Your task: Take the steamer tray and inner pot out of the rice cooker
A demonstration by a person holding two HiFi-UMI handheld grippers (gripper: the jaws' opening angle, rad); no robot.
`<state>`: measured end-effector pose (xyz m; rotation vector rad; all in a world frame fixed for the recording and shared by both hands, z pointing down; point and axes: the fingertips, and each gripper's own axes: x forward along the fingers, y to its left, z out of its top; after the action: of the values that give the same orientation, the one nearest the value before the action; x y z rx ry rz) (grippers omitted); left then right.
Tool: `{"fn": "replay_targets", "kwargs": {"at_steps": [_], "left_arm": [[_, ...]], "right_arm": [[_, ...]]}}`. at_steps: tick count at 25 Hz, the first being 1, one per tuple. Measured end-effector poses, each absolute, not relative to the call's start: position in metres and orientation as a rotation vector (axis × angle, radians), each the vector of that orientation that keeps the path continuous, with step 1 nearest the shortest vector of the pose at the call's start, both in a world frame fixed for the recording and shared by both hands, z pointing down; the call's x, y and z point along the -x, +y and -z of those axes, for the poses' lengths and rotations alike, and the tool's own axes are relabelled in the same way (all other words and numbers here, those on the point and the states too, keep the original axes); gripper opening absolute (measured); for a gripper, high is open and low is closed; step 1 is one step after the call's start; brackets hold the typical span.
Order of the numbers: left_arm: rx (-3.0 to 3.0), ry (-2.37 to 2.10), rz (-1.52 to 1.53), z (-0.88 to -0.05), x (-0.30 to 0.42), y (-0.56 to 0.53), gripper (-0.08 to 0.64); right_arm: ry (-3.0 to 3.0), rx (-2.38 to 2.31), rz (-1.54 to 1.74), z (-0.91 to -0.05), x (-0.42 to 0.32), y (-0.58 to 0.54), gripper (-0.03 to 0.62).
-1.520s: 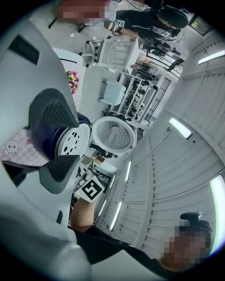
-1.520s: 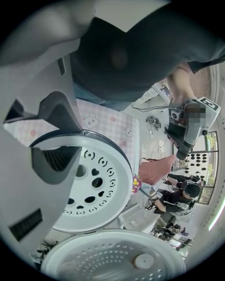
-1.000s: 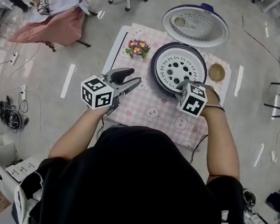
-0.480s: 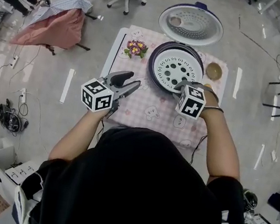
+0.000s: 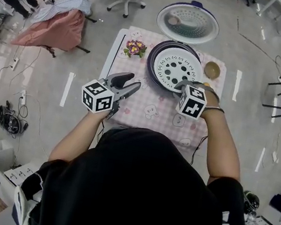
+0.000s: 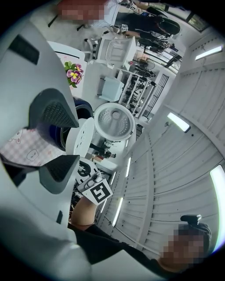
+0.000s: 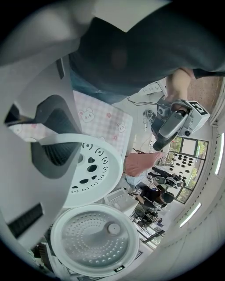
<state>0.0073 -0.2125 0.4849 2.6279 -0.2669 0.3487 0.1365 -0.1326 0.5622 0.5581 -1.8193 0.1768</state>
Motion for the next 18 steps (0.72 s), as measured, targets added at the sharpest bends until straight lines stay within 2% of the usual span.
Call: {"fn": "replay_targets", "kwargs": {"at_steps": [18], "left_arm": [[-2.643,-0.242,-0.364,-0.485,-0.015,-0.165,0.212]], "right_arm": [[-1.784,-0.671,-0.179,-0.549,-0.169,-0.086,0.038]]}}
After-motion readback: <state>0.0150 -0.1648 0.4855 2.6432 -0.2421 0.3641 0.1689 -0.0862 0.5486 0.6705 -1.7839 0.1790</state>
